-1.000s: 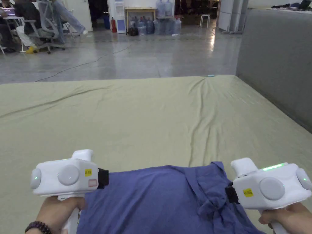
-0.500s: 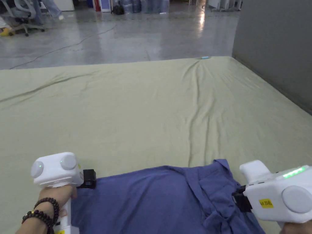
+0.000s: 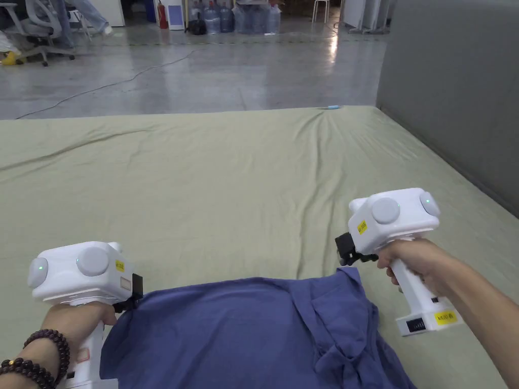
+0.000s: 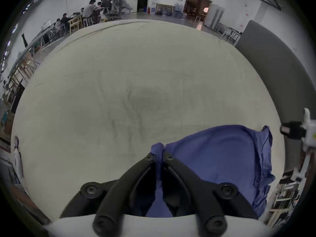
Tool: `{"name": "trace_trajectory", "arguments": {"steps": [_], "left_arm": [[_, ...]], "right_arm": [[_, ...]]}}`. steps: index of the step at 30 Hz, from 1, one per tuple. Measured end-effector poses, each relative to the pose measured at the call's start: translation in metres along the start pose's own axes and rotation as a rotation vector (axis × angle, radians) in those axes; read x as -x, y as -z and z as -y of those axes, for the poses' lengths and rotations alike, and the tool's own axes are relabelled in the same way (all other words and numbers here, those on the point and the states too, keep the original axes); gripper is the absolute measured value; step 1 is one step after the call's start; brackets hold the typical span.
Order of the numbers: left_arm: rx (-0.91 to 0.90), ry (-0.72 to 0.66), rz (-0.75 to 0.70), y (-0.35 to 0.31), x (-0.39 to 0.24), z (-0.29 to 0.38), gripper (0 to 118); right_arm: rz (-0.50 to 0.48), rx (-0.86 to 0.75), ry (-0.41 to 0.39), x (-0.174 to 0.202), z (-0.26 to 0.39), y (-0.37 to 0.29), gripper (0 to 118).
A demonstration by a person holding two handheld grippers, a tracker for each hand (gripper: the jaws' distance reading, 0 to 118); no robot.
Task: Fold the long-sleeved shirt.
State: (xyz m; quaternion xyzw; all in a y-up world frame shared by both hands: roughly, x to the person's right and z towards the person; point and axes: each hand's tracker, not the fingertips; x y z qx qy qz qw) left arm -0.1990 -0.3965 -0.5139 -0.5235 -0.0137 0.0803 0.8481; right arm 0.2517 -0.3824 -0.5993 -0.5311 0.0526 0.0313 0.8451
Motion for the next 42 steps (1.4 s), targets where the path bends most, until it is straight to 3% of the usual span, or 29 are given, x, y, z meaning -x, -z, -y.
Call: {"name": "trace_trajectory", "arguments": {"steps": [1,2,6,9,10,11,13,21,25,32,42], "left_arm": [[0.003,-0.004,0.003,0.000,0.001,0.000,0],[0.006,-0.007,0.005,0.001,0.002,0.000,0],[0.010,0.010,0.000,0.007,0.004,-0.005,0],[0.018,0.036,-0.004,0.010,0.007,-0.009,0],[0.018,0.037,-0.004,0.010,0.008,-0.009,0],[0.017,0.032,-0.005,0.010,0.008,-0.010,0],[0.019,0.017,0.003,0.011,0.012,-0.011,0],[-0.034,0.020,0.068,-0.030,0.021,0.007,0],[-0.075,-0.008,0.107,-0.075,0.032,0.036,0],[-0.071,0.034,0.179,-0.138,0.044,0.115,0],[0.042,0.108,0.174,-0.159,0.054,0.218,0]], "right_arm": [[0.006,0.041,0.016,-0.004,-0.006,0.013,66],[0.023,0.102,0.010,-0.005,-0.010,0.027,70],[0.043,0.136,-0.003,-0.004,-0.013,0.065,69],[0.020,0.138,0.032,-0.004,-0.013,0.081,46],[0.014,0.150,0.051,-0.003,-0.013,0.086,24],[0.011,0.183,0.063,-0.001,-0.011,0.090,10],[0.009,0.177,0.057,0.005,-0.006,0.086,7],[-0.054,0.006,0.077,-0.004,0.009,0.002,7],[-0.080,-0.075,0.004,-0.001,0.041,-0.064,7],[-0.068,-0.146,-0.068,0.007,0.134,-0.146,7],[-0.119,-0.095,-0.127,0.013,0.269,-0.174,7]]}}
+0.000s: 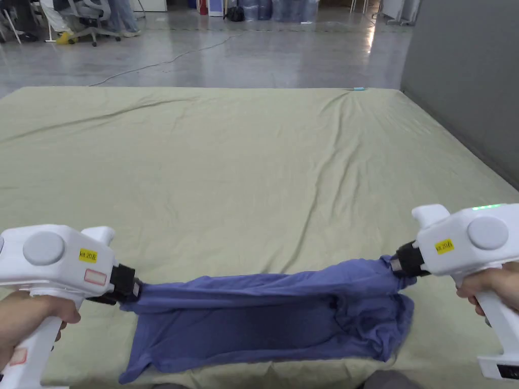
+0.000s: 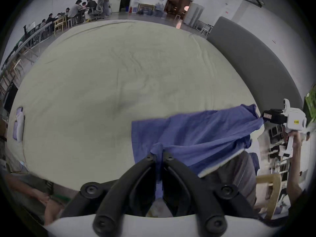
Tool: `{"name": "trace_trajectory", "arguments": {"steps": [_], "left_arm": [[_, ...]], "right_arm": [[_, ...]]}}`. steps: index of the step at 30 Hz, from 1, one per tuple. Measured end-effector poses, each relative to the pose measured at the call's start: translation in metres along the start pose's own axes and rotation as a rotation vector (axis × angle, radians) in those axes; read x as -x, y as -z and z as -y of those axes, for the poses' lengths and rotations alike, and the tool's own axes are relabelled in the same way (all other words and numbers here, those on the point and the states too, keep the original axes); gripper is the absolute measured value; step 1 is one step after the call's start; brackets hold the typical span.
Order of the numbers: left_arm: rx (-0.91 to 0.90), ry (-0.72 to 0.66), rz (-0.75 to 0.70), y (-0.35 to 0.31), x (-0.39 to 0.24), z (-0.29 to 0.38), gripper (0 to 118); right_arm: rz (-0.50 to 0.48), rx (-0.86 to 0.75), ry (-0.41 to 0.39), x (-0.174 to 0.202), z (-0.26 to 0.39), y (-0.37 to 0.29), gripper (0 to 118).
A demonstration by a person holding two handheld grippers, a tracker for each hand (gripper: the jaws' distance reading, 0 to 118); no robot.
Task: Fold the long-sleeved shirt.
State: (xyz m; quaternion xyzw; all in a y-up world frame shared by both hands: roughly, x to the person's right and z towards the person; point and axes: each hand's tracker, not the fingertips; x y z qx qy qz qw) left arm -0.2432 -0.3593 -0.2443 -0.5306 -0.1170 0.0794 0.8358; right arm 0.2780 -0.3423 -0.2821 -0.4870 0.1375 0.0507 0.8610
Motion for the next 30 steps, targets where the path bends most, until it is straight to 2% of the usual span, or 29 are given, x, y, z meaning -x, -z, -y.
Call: {"name": "trace_trajectory", "arguments": {"steps": [6,9,11,14,15,16,17,18,19,20,22,25,26,27,28,29,30], "left_arm": [[0.195,0.069,-0.033,0.035,-0.011,0.033,0],[0.209,0.068,-0.049,0.051,-0.013,0.041,0],[0.213,0.067,-0.065,0.059,-0.012,0.043,0],[0.196,0.033,-0.043,0.064,-0.006,0.044,0],[0.180,0.035,-0.027,0.064,-0.004,0.045,1],[0.170,0.044,-0.005,0.063,-0.004,0.044,13],[0.157,0.053,0.008,0.057,-0.002,0.044,36],[0.151,0.053,0.018,0.053,0.000,0.043,69],[0.151,0.048,0.026,0.047,0.001,0.041,104],[0.134,0.040,0.032,0.038,0.000,0.038,110],[0.077,0.024,0.048,0.021,-0.002,0.031,110],[-0.025,0.013,-0.004,0.003,-0.011,0.016,108],[-0.084,0.013,-0.055,0.000,-0.016,0.013,100],[-0.145,0.027,-0.090,-0.003,-0.020,0.011,73],[-0.174,0.052,-0.121,-0.002,-0.024,0.009,13],[-0.193,0.070,-0.174,0.001,-0.027,0.007,0],[-0.210,0.069,-0.238,0.005,-0.030,0.007,0]], "right_arm": [[0.004,0.185,-0.071,0.006,0.033,0.037,7],[0.028,0.221,-0.099,0.007,0.040,0.057,7],[0.044,0.225,-0.088,0.003,0.042,0.064,7],[0.024,0.219,-0.030,-0.005,0.043,0.068,7],[0.011,0.210,-0.035,-0.007,0.043,0.067,8],[0.011,0.209,-0.042,-0.009,0.044,0.065,16],[0.016,0.196,-0.053,-0.010,0.045,0.062,32],[0.036,0.179,-0.072,-0.009,0.046,0.056,57],[0.070,0.173,-0.086,-0.009,0.046,0.051,91],[0.078,0.162,-0.086,-0.008,0.044,0.043,99],[0.057,0.091,-0.063,-0.007,0.036,0.025,99],[0.062,-0.022,-0.007,0.007,0.016,0.010,98],[0.068,-0.035,0.008,0.014,0.008,0.007,89],[0.063,-0.041,0.010,0.021,0.002,0.006,66],[0.060,-0.053,0.001,0.028,-0.003,0.005,9],[0.073,-0.078,-0.009,0.036,-0.007,0.007,0],[0.103,-0.084,0.001,0.045,-0.009,0.014,0]]}}
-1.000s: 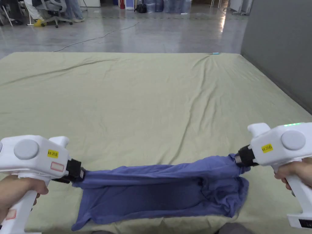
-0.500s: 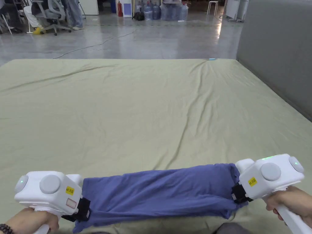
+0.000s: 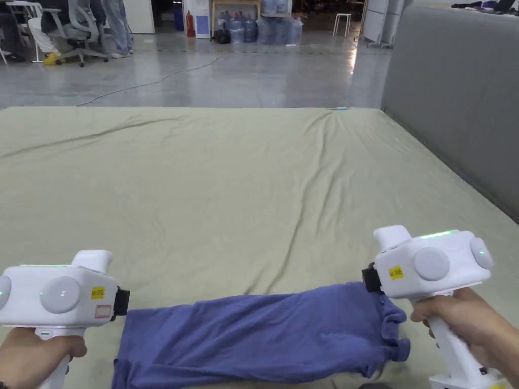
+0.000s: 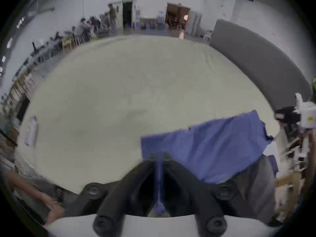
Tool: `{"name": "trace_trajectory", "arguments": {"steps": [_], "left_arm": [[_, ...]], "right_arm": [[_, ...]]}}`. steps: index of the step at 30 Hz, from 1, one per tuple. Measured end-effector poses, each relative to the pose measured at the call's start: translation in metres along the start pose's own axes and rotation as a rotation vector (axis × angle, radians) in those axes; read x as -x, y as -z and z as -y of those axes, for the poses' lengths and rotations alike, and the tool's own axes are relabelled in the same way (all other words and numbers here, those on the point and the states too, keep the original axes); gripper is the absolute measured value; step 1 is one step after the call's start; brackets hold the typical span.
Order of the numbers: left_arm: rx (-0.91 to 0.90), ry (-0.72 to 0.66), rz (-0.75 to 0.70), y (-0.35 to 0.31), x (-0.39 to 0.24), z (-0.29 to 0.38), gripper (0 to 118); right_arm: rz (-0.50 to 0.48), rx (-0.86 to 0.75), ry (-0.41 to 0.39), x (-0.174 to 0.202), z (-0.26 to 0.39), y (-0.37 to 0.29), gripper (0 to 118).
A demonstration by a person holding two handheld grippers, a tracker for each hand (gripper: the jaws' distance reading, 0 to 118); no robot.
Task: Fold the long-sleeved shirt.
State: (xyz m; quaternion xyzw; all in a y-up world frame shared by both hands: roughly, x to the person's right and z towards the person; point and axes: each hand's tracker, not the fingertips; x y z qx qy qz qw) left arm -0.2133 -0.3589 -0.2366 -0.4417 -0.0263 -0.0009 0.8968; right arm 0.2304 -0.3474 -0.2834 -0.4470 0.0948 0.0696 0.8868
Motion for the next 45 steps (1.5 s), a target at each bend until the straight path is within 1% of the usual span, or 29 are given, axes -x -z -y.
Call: {"name": "trace_trajectory", "arguments": {"steps": [1,2,3,4,6,7,8,9,10,11,13,14,15,17,18,19,20,22,25,26,28,29,32,36,41,42,43,44,45], "left_arm": [[-0.014,-0.010,-0.006,0.002,-0.001,0.000,0],[-0.001,-0.016,0.020,0.004,0.000,0.001,0],[0.005,-0.025,0.041,0.007,0.004,0.002,0],[0.023,-0.033,0.074,0.007,0.007,0.004,0],[0.034,-0.038,0.089,0.007,0.016,0.007,0],[0.036,-0.045,0.106,0.007,0.025,0.008,0],[0.036,-0.070,0.155,0.008,0.034,0.009,0],[0.030,-0.108,0.194,0.011,0.044,0.012,0],[0.026,-0.150,0.221,0.015,0.054,0.015,0],[0.035,-0.205,0.256,0.020,0.064,0.018,18],[0.096,-0.287,0.320,0.037,0.081,0.027,80],[0.109,-0.345,0.354,0.045,0.091,0.034,83],[0.125,-0.389,0.395,0.054,0.099,0.040,83],[0.154,-0.501,0.572,0.072,0.112,0.055,85],[0.183,-0.556,0.646,0.080,0.117,0.061,88],[0.210,-0.609,0.691,0.090,0.120,0.068,93],[0.230,-0.657,0.723,0.101,0.122,0.077,96],[0.253,-0.706,0.755,0.110,0.117,0.087,97],[0.174,-0.732,0.846,0.116,0.113,0.093,97],[0.190,-0.746,0.863,0.129,0.119,0.089,97],[0.205,-0.741,0.881,0.138,0.111,0.083,97],[0.205,-0.734,0.915,0.144,0.104,0.080,97],[0.200,-0.682,0.913,0.145,0.079,0.068,97],[0.196,-0.699,0.956,0.150,0.076,0.065,97],[0.175,-0.648,0.947,0.143,0.055,0.065,95],[0.170,-0.626,0.900,0.148,0.060,0.063,89],[0.175,-0.592,0.835,0.146,0.056,0.060,63],[0.183,-0.538,0.732,0.143,0.051,0.058,24],[0.210,-0.476,0.648,0.144,0.046,0.057,1]], "right_arm": [[0.032,-0.003,-0.008,0.008,-0.002,0.008,0],[0.047,-0.030,-0.020,0.014,-0.005,0.011,0],[0.048,-0.039,-0.004,0.019,-0.007,0.013,0],[0.029,-0.035,0.014,0.017,-0.010,0.011,0],[-0.029,-0.023,0.042,0.018,-0.015,0.010,0],[-0.045,-0.030,0.045,0.021,-0.017,0.012,0],[-0.049,-0.034,0.042,0.026,-0.018,0.013,0],[-0.051,-0.036,0.036,0.022,-0.022,0.005,0],[-0.054,-0.038,0.032,0.026,-0.024,0.008,0],[-0.058,-0.039,0.034,0.030,-0.026,0.011,0],[-0.085,-0.046,0.053,0.033,-0.028,0.010,0],[-0.105,-0.045,0.060,0.038,-0.028,0.013,0],[-0.120,-0.044,0.064,0.043,-0.027,0.017,0],[-0.151,-0.039,0.067,0.049,-0.027,0.019,0],[-0.162,-0.035,0.067,0.053,-0.026,0.023,0],[-0.174,-0.031,0.065,0.057,-0.024,0.026,0],[-0.185,-0.029,0.066,0.061,-0.023,0.027,0],[-0.210,-0.025,0.071,0.064,-0.021,0.029,0],[-0.228,-0.021,0.074,0.067,-0.019,0.030,0],[-0.232,-0.021,0.074,0.066,-0.018,0.031,0],[-0.231,-0.019,0.075,0.063,-0.018,0.033,0],[-0.230,-0.020,0.075,0.063,-0.018,0.030,0],[-0.220,-0.027,0.091,0.054,-0.017,0.028,0],[-0.206,-0.032,0.123,0.043,-0.015,0.026,0],[-0.197,-0.033,0.145,0.043,-0.014,0.026,0],[-0.195,-0.034,0.152,0.043,-0.014,0.026,0],[-0.194,-0.035,0.158,0.043,-0.014,0.025,0],[-0.193,-0.036,0.164,0.042,-0.013,0.024,0],[-0.192,-0.039,0.168,0.044,-0.013,0.022,0]]}}
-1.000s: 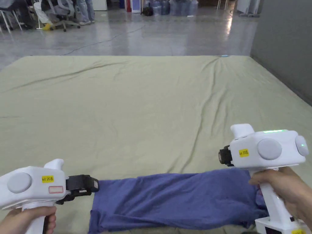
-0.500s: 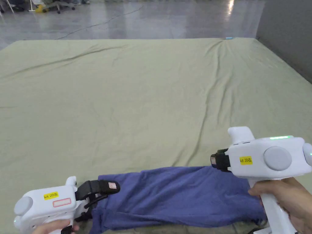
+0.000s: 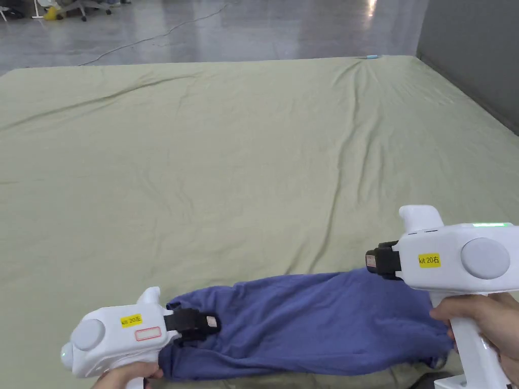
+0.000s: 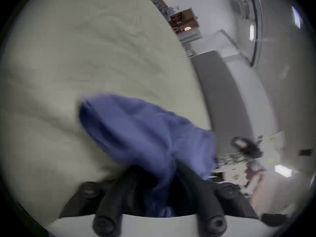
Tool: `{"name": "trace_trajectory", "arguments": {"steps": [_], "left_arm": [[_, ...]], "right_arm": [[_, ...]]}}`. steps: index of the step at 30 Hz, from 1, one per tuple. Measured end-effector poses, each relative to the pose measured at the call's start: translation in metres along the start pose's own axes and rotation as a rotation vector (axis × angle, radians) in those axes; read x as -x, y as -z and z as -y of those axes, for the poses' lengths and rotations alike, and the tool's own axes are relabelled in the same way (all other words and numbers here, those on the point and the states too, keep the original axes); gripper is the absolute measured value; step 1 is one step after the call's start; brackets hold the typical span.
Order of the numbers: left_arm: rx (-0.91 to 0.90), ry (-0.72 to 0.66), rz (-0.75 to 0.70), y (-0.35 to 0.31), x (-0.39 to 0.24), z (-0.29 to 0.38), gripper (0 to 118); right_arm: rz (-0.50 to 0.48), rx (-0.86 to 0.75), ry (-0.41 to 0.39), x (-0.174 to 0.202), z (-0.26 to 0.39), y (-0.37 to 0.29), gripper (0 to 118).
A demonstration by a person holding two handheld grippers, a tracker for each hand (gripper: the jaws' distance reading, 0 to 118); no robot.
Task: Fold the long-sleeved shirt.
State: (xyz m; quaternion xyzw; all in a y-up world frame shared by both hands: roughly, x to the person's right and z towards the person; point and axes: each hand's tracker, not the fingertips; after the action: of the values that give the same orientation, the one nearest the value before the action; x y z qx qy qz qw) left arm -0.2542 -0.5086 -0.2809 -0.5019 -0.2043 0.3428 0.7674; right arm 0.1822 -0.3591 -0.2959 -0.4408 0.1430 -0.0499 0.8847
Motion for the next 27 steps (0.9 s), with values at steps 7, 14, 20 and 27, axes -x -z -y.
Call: {"name": "trace_trajectory", "arguments": {"steps": [7,14,20,27], "left_arm": [[-0.043,0.084,-0.056,-0.017,0.001,-0.013,1],[-0.087,0.134,-0.137,-0.041,-0.002,-0.019,1],[-0.114,0.122,-0.239,-0.094,0.028,-0.039,1],[-0.275,-0.013,-0.552,-0.175,0.065,-0.057,1]], "right_arm": [[0.013,-0.009,-0.008,0.001,0.004,-0.013,0],[0.005,-0.015,0.010,0.005,0.007,-0.010,0],[-0.004,-0.003,-0.010,0.011,0.008,-0.007,0],[-0.018,-0.007,-0.005,0.012,0.007,-0.002,0]]}}
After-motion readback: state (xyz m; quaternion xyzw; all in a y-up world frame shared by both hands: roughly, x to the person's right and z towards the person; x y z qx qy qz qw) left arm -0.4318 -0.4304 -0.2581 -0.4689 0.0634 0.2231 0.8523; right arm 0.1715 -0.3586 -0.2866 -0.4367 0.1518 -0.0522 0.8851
